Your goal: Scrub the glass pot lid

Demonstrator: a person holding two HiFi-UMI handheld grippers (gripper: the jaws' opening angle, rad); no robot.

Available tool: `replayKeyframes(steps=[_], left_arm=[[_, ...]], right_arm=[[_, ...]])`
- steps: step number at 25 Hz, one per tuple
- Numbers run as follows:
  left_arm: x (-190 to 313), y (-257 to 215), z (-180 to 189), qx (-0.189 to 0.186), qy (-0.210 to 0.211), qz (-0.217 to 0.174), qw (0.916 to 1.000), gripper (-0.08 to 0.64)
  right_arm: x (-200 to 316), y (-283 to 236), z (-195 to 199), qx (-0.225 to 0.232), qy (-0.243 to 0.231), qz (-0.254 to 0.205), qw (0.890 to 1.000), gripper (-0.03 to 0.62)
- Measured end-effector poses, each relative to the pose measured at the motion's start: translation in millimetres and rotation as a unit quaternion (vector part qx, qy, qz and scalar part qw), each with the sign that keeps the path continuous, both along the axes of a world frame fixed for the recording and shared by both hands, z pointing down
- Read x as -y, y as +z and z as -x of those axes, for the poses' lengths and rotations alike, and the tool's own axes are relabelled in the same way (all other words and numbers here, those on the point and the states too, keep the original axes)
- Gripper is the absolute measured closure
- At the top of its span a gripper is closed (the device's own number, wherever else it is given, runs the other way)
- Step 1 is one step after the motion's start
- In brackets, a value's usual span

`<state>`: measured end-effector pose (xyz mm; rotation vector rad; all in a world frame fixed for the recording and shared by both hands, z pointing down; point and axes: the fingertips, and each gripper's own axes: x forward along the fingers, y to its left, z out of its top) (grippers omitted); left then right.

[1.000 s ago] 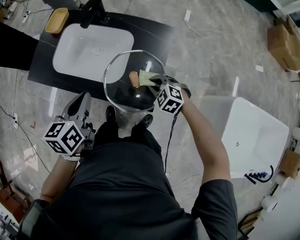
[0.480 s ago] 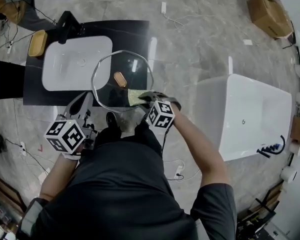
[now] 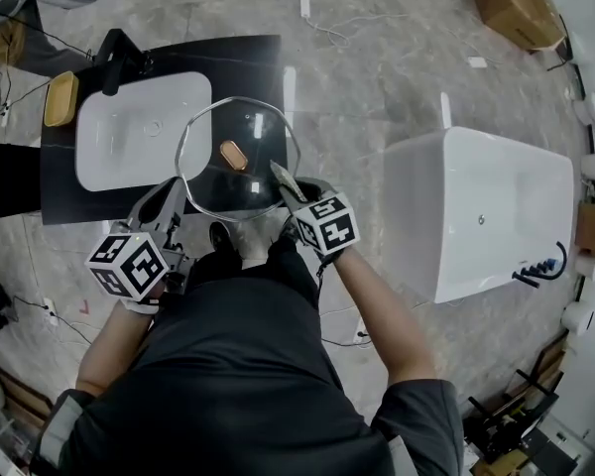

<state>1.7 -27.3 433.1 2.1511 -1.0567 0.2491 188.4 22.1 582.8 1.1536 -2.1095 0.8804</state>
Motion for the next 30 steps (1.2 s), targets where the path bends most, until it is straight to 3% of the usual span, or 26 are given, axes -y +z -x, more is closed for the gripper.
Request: replayKeyframes(steps=[3, 7, 12, 20, 30], left_arm=[[1, 5, 16, -0.002, -0.004, 0.008, 1.0000, 0.560], [4, 11, 42, -0.003, -0.010, 0.016, 0.9998, 0.560], [10, 20, 76, -0.004, -0.020, 0.020, 0.9996, 0.560], [16, 21, 117, -0.008, -0.024, 0.018, 0.9995, 0.560], [23, 21, 177, -0.015, -0.073, 0.017, 0.9971, 0.560]], right_arm=[[6, 7, -24, 0.003, 0.109, 0.064, 0.992, 0.526], [12, 17, -13, 0.007, 0.152, 0.091, 0.984, 0.526], [7, 28, 34, -0.028, 0.143, 0.101, 0.984, 0.526], [-6, 41, 121, -0.017, 0.120, 0.099, 0.988, 0.526], [8, 44, 190, -0.015, 0.065, 0.115, 0.991, 0.526]])
